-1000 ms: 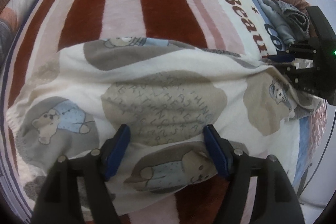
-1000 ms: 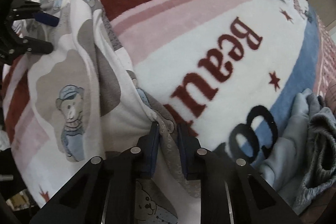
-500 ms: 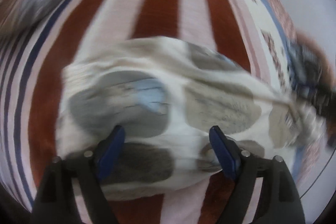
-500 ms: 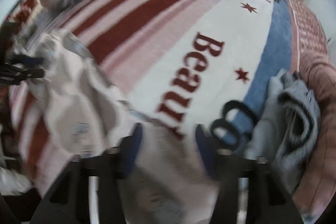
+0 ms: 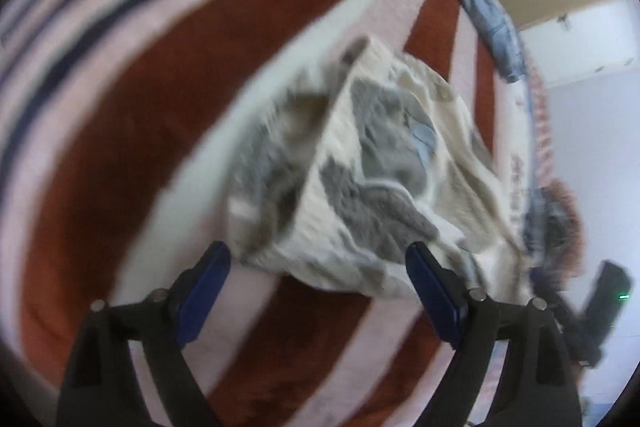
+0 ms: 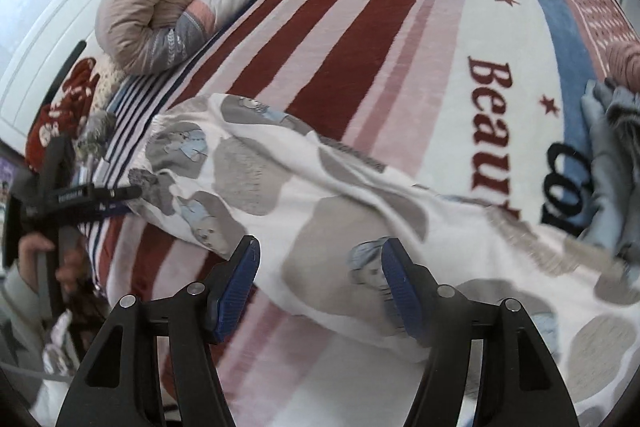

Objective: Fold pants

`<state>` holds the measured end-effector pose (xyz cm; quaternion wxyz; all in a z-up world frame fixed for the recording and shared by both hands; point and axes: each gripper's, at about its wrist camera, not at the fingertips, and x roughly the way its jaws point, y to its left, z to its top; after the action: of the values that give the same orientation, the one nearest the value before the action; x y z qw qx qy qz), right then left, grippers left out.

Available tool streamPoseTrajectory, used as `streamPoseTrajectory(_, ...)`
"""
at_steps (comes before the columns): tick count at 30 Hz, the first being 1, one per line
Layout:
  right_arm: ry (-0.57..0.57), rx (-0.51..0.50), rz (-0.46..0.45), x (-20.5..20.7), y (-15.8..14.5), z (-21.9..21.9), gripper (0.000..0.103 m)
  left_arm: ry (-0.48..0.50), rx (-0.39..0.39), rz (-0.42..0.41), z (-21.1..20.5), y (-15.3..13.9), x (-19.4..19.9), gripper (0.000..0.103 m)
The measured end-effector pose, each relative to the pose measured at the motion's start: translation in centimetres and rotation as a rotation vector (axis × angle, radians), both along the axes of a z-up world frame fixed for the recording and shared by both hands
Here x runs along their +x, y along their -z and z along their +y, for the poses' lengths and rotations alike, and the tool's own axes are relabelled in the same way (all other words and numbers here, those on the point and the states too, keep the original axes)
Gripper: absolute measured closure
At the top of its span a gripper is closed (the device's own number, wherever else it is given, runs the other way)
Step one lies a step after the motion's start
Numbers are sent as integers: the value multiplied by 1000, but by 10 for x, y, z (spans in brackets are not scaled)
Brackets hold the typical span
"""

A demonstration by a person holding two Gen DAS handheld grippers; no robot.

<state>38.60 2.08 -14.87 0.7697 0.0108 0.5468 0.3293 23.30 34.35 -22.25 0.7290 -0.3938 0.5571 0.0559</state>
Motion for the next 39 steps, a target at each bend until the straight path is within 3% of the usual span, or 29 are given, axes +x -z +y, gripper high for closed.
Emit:
streamPoseTrajectory(5,20,17,13,-4,1,12,44,-68,-30,-55,2,15,4,21)
streamPoseTrajectory(8,7,9,-1,-7,-3,19,44,-130,-60,-81,4,18,11,58)
streamPoseTrajectory(9,4,7,-4,-7,-4,21,44,-126,-74,-84,7,18,13,79)
streamPoseTrajectory(12,8,9,-7,-9,-7,22,44,-86,-42,-108,2,10,25,86)
streamPoseTrajectory(19,57,27,-17,-12,-16,1,44,2,72,-197,-24,-54,40,87)
streamPoseTrajectory(26,137,19,-40,-15,-28,-59,44,220,128,-329,-112,-126,72,87)
streamPoseTrajectory(33,248,11,-65,-22,-43,-151,44,417,106,-354,-228,-142,106,87)
streamPoseTrajectory(39,335,10,-72,-30,-46,-227,44,558,101,-315,-328,-125,122,87)
